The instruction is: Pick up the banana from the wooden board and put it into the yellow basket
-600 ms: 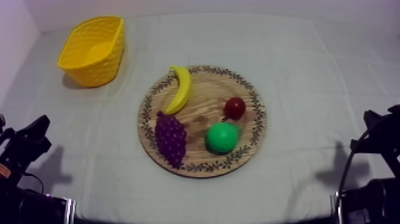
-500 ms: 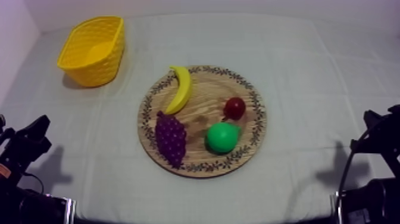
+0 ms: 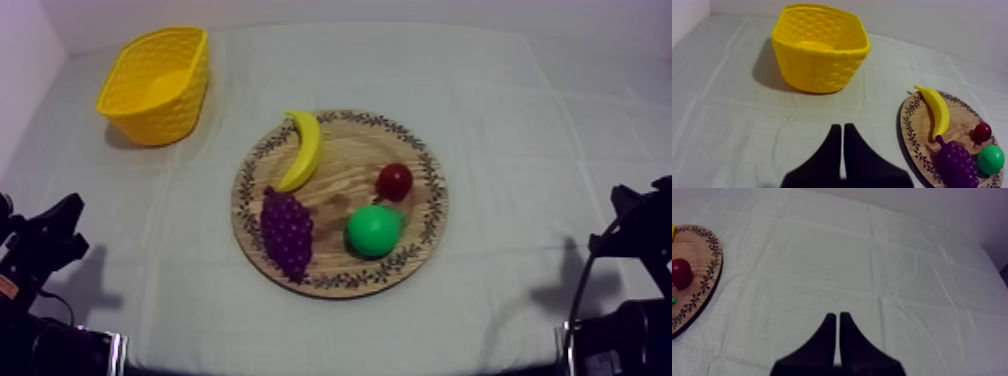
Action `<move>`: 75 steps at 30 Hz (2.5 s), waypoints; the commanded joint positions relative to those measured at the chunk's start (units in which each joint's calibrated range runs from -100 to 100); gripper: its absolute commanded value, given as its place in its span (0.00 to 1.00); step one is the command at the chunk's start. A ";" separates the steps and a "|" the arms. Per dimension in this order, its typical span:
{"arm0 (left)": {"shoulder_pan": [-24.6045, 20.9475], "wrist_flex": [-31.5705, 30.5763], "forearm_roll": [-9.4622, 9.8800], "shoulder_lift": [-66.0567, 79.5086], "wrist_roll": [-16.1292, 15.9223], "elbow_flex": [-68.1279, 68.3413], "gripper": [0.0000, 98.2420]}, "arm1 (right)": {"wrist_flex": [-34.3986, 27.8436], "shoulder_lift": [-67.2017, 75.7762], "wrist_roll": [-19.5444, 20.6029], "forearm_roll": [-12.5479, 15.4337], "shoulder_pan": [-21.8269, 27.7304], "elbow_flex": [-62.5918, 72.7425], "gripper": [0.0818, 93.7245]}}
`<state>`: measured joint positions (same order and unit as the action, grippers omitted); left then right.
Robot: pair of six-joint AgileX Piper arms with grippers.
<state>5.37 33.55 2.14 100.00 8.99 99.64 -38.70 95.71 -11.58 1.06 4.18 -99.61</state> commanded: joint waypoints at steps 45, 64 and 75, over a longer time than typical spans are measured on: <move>-0.80 -1.58 0.05 -0.65 -0.88 0.10 0.00 | -0.01 0.05 -0.02 -0.01 0.03 -0.05 0.00; 4.21 -10.87 0.54 -32.58 -2.12 -23.20 0.00 | -0.01 0.05 -0.02 -0.01 0.03 -0.05 0.00; 10.95 -10.95 0.77 -59.43 -0.64 -45.41 0.01 | -0.01 0.05 -0.02 -0.01 0.03 -0.05 0.00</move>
<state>14.94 22.51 2.76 49.94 7.88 60.23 -38.70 95.71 -11.58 1.06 4.18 -99.61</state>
